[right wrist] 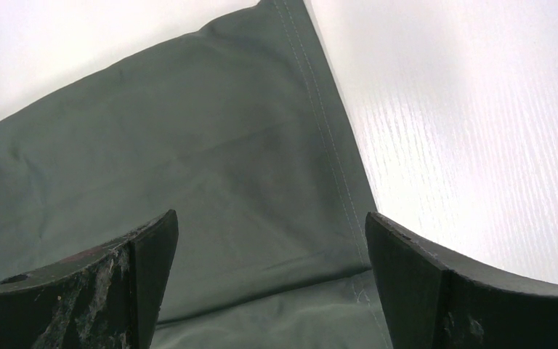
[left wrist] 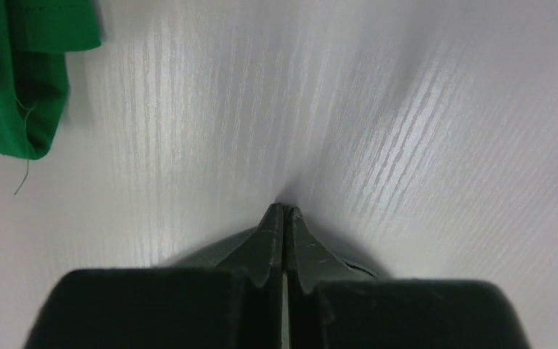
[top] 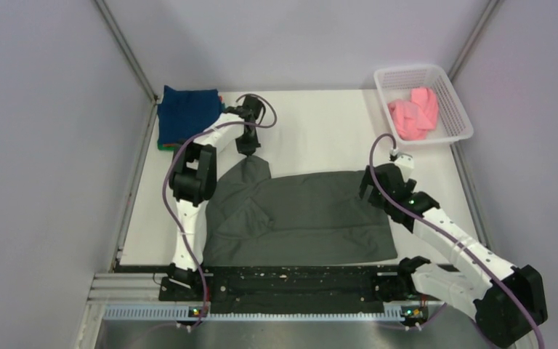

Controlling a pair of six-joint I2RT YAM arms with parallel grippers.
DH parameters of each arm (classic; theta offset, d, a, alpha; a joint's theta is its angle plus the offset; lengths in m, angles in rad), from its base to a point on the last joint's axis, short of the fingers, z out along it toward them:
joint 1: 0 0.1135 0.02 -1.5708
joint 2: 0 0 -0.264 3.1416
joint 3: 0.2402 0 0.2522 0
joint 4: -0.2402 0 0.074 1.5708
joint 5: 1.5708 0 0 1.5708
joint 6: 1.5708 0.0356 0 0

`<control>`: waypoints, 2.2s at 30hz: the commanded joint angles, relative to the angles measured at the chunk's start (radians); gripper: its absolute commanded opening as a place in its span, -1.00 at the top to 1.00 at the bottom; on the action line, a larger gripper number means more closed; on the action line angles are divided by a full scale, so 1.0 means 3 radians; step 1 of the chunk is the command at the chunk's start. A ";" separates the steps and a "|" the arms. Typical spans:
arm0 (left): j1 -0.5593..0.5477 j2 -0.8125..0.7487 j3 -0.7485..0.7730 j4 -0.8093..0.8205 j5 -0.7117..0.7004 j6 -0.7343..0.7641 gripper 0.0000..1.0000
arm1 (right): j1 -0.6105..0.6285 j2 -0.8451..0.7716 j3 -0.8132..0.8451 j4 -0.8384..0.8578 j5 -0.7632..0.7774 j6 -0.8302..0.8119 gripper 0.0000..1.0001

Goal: Fold and stack the t-shirts

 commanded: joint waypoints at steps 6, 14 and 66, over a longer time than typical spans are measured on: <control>-0.0009 -0.0280 -0.0214 -0.0067 -0.0013 0.0017 1.00 | -0.0407 0.0509 0.0311 0.0335 0.0042 -0.0039 -0.97; -0.0069 -0.0811 -0.0648 0.0119 0.0050 0.0025 1.00 | -0.0555 0.1842 0.1106 0.0679 0.0347 -0.0065 -0.76; -0.0805 -0.3377 -0.2915 0.0062 -0.0236 -0.0700 1.00 | -0.0355 0.0439 0.0117 0.0306 -0.0022 -0.0409 1.00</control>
